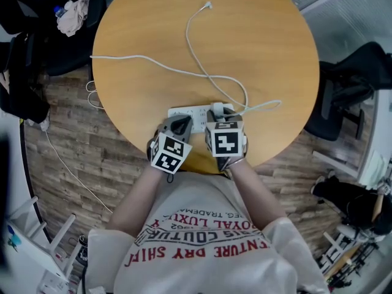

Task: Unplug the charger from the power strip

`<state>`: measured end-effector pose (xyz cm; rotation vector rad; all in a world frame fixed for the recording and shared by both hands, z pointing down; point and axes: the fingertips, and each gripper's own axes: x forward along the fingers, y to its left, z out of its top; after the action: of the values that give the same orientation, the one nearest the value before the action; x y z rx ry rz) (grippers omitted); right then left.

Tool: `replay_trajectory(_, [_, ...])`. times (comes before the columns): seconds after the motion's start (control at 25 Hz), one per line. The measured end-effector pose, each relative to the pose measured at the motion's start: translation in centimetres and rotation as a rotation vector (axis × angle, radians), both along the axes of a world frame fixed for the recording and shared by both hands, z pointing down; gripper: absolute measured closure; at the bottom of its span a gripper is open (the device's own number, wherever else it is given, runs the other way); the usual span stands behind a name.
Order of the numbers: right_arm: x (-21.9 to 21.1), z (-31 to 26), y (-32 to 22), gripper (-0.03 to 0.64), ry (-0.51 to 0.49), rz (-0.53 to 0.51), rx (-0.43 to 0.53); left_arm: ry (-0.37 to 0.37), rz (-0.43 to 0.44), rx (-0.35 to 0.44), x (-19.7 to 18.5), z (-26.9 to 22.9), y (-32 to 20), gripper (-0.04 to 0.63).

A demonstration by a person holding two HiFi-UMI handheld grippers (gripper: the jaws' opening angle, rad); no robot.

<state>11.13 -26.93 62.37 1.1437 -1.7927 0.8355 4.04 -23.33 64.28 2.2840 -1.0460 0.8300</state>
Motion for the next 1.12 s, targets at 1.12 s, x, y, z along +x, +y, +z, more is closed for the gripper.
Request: replay_trajectory(1.12, [0.2,-13.8,-3.4,0.457,-0.199,-0.085,0.363,0.228,-0.124,0.037,-1.1,-9.0,-3.8,0.566])
